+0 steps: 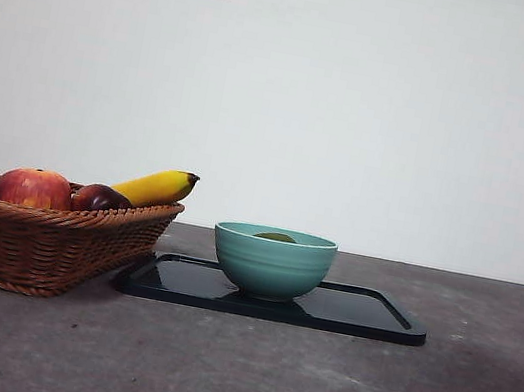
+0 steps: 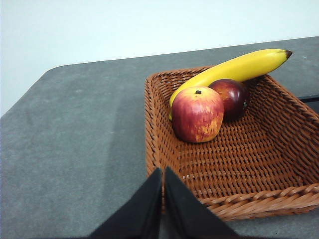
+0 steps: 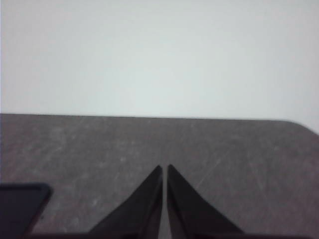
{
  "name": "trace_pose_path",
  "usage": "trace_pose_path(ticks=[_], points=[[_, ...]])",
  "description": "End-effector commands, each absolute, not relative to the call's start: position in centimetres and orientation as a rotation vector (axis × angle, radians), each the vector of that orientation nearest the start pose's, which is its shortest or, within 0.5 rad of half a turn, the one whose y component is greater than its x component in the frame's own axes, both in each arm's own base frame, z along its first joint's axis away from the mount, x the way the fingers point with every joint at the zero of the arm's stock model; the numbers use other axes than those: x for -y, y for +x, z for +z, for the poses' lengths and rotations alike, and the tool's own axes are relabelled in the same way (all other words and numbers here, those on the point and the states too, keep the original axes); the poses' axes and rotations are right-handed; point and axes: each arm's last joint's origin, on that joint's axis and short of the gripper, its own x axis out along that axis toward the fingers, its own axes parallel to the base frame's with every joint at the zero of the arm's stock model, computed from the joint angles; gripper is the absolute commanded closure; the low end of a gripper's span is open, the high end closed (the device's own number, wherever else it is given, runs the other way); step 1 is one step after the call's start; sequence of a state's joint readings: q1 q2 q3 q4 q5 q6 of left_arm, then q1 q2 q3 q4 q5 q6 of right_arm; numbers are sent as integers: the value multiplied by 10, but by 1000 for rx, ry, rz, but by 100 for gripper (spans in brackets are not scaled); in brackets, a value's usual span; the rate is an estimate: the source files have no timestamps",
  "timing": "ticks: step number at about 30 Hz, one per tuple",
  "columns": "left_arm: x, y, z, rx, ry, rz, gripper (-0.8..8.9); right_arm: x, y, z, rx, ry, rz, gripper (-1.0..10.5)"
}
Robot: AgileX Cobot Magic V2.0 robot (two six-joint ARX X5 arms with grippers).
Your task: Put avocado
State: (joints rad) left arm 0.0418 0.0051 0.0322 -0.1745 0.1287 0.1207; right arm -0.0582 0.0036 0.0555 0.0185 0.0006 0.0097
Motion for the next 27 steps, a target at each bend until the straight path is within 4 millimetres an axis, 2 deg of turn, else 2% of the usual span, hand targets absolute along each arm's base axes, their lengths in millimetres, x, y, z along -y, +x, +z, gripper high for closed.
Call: trace_pose_path(ticks=[1, 9, 14, 27], points=[[-1, 96, 150, -168, 102, -92, 805, 6, 96, 177, 60, 51, -59, 940], [-1, 96, 150, -168, 102, -92, 805, 6, 97, 162, -44, 54, -61, 940], [-1, 96, 150, -168, 102, -92, 805, 5, 96, 149, -178, 57, -63, 940], [-1, 96, 150, -169, 102, -92, 805, 5, 96, 152, -148, 56, -60, 940]])
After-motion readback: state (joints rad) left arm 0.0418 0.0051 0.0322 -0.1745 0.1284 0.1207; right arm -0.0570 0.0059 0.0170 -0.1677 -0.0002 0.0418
